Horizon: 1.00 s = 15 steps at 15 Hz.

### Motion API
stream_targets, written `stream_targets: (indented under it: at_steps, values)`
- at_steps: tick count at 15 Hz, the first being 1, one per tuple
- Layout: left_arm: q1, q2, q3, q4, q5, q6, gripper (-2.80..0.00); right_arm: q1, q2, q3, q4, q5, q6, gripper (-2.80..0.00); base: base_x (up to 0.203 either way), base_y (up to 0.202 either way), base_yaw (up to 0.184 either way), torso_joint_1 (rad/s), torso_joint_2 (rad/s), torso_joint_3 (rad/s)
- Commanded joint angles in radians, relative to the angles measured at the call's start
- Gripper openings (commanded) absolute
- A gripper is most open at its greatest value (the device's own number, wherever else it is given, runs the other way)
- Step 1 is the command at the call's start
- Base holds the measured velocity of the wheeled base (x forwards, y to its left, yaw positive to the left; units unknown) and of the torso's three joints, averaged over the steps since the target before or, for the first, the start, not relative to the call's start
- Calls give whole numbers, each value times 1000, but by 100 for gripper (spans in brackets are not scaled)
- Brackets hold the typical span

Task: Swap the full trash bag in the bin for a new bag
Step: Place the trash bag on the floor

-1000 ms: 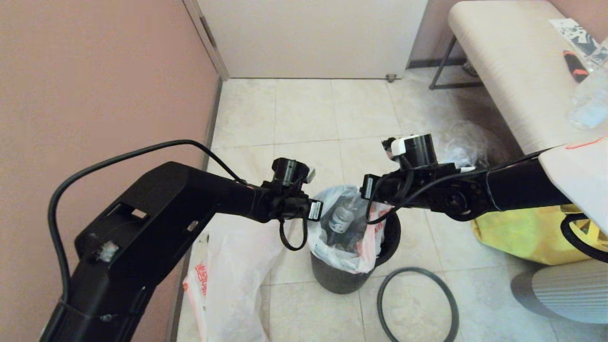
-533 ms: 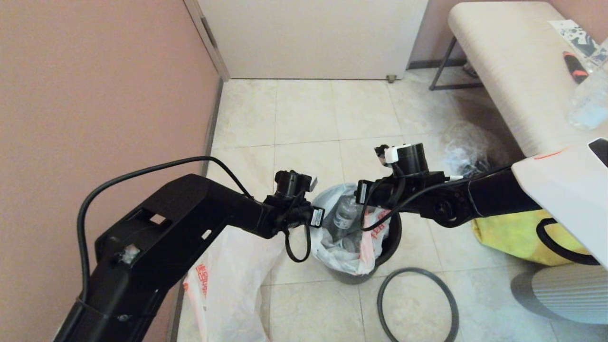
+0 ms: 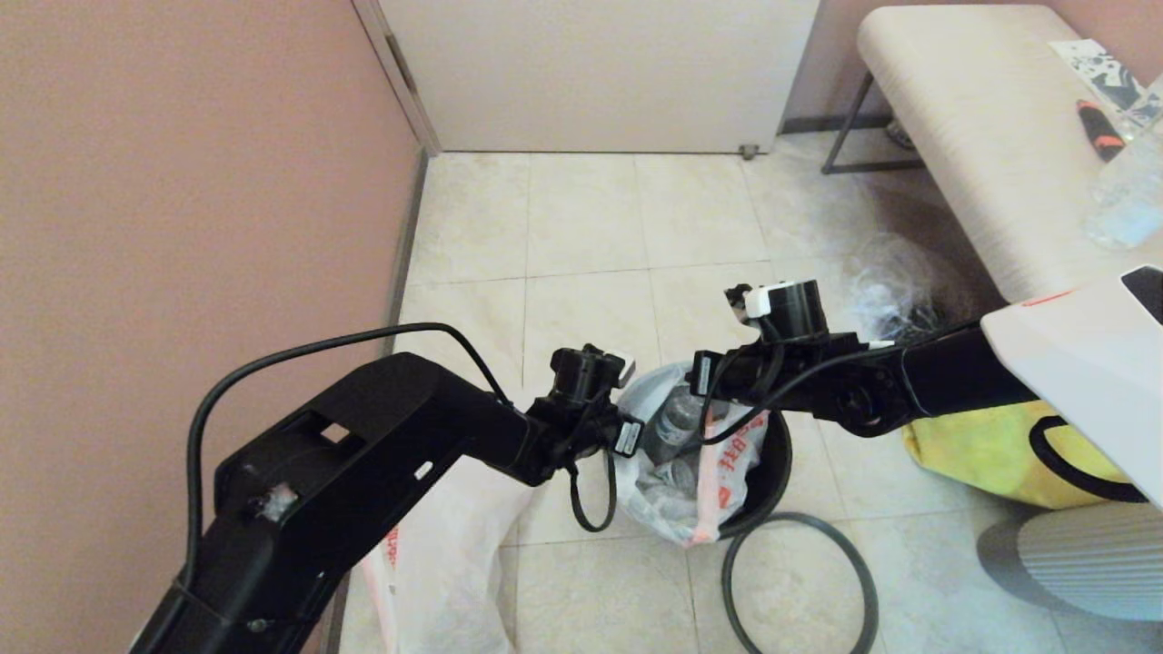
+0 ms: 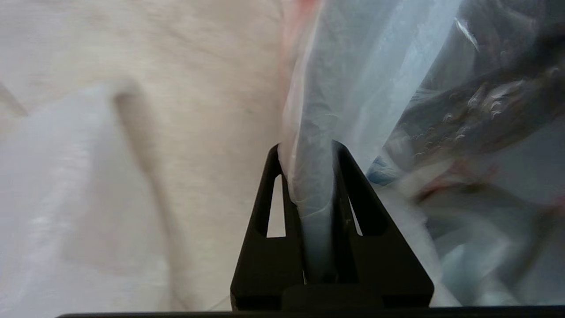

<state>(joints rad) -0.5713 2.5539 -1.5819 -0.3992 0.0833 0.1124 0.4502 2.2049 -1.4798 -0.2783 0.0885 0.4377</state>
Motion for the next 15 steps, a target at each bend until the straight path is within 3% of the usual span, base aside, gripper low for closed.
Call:
stream_targets:
  at_steps: [1, 9, 14, 15]
  values:
    - [-12, 48, 25, -49, 17, 21, -280, 3, -36, 12, -1, 2, 3, -280, 0, 0, 0, 0, 0, 0]
    - [-30, 85, 16, -58, 38, 49, -280, 17, -178, 35, 4, 9, 4, -280, 0, 0, 0, 0, 0, 0]
    - [-26, 8, 18, -79, 55, 9, -280, 84, -330, 129, 16, 5, -17, -280, 0, 0, 0, 0, 0, 0]
    - [-24, -36, 22, -87, 57, -19, 0, 86, -335, 155, 16, 2, -35, -280, 0, 0, 0, 0, 0, 0]
